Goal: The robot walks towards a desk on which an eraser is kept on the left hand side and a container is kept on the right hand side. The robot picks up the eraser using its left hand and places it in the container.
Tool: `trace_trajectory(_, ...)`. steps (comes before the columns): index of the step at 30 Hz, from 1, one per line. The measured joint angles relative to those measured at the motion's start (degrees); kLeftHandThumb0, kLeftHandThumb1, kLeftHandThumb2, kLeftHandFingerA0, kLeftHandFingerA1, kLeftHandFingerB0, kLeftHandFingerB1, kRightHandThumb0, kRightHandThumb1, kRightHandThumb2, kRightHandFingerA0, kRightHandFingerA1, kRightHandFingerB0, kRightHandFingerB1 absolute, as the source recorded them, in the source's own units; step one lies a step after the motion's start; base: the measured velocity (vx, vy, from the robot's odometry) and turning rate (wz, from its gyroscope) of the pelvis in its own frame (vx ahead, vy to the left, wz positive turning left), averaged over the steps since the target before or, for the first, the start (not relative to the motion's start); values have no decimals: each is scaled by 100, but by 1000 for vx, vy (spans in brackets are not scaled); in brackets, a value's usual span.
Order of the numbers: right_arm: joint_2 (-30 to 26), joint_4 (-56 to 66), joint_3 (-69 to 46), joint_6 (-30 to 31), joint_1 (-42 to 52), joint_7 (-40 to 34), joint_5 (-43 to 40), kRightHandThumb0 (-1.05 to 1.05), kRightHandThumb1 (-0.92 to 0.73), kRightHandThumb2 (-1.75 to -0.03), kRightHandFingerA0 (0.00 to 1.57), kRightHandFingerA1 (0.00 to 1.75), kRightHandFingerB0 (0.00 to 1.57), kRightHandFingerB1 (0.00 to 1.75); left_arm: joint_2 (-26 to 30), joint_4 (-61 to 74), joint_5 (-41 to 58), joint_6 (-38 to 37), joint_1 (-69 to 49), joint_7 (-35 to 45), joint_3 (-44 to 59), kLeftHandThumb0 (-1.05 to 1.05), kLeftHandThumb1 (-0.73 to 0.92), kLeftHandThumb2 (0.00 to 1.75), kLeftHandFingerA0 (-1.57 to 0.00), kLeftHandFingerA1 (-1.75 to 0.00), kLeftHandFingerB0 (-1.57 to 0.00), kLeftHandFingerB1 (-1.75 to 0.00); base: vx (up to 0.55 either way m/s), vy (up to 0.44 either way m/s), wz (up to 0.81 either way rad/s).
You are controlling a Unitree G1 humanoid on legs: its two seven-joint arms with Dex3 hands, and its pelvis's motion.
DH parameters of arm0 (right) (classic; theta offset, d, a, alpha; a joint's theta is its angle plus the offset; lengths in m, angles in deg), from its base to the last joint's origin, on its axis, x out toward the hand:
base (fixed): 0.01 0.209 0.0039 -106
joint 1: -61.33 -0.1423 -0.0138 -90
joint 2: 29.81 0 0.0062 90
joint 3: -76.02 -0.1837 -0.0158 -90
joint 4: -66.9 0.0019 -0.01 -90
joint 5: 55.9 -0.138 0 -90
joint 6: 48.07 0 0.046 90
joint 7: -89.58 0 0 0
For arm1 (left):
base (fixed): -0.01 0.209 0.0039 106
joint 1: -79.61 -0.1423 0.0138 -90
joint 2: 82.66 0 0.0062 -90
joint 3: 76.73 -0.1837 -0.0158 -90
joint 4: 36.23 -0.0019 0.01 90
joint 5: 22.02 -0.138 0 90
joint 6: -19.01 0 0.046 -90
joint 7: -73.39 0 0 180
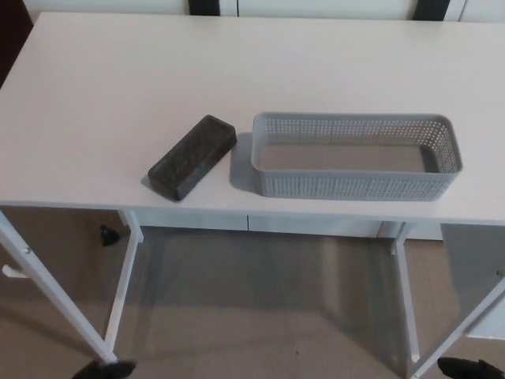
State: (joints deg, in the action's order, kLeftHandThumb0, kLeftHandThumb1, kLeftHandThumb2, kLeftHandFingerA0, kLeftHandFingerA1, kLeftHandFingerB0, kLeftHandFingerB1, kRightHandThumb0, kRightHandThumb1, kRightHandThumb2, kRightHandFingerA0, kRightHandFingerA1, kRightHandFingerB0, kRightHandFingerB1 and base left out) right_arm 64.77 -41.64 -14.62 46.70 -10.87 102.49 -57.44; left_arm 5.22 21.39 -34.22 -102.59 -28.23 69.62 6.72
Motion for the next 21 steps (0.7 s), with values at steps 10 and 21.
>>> trace_trajectory(10, 3, 2, 14, 0, -14, 0, -4, -12, -34, -81, 52, 66, 20, 53, 314, 2090, 218, 9, 19, 257, -197, -86, 63, 63, -40, -49, -31, -40, 0, 0, 0)
trace_trajectory(21, 3, 3, 21, 1, -31, 0, -3, -11, -35, -81, 50, 65, 21, 53, 695, 3985, 584, 287, 981, 460, -114, -40, 39, 98, 0, -51, -1, -51, 0, 0, 0)
